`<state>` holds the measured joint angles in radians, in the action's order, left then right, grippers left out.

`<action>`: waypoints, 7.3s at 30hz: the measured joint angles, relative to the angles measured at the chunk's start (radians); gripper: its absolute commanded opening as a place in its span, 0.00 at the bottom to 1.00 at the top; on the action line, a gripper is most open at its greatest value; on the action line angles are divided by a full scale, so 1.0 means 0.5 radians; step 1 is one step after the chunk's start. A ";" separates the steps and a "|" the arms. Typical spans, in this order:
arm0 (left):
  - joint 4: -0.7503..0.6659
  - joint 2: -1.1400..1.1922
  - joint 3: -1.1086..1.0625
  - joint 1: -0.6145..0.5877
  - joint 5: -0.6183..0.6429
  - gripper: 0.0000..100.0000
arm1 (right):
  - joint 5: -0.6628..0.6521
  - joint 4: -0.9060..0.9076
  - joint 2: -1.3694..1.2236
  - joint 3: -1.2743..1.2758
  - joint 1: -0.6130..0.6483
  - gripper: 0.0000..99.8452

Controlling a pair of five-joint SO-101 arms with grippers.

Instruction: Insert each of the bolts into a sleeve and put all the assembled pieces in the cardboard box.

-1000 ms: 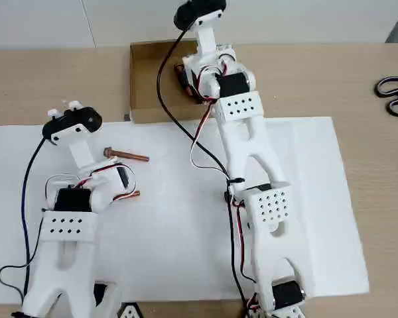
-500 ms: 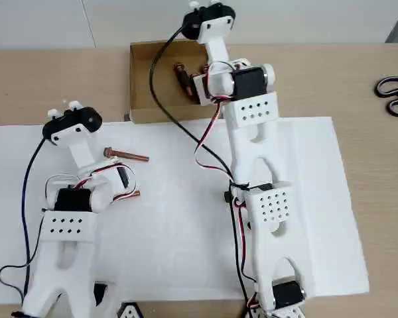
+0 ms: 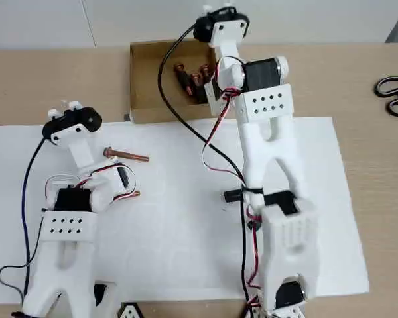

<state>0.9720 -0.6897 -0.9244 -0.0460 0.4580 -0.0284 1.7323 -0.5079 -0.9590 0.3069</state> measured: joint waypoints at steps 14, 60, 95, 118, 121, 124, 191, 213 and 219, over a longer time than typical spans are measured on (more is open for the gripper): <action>0.000 0.000 0.000 0.000 0.000 0.01 | -0.463 0.000 0.614 1.301 -0.018 0.22; 0.000 0.000 0.000 0.000 0.000 0.01 | -2.446 -0.138 0.626 1.942 0.077 0.22; 0.000 0.000 0.074 -0.052 0.000 0.01 | -2.495 -0.476 0.506 2.222 0.015 0.22; 0.018 0.000 0.074 -0.052 0.000 0.01 | -2.443 -0.721 0.405 2.206 -0.015 0.01; 0.018 0.000 0.074 -0.052 0.000 0.01 | -2.403 -0.703 0.374 2.145 -0.015 0.01; 0.018 0.000 0.074 -0.052 0.000 0.01 | -2.381 -0.697 0.344 2.093 -0.015 0.01; 0.868 1.850 1.958 -0.212 0.804 0.01 | -0.687 -0.405 0.902 2.197 -0.721 0.01; 0.939 2.437 2.526 -0.021 1.197 0.01 | -0.681 -0.592 0.908 2.415 -0.721 0.01; 0.933 2.513 2.596 0.012 1.200 0.01 | -0.681 -0.626 0.908 2.424 -0.721 0.01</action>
<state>1.4385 0.5669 0.3736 -0.0399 1.0579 -0.3690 1.4193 -0.0537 0.2532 -0.0537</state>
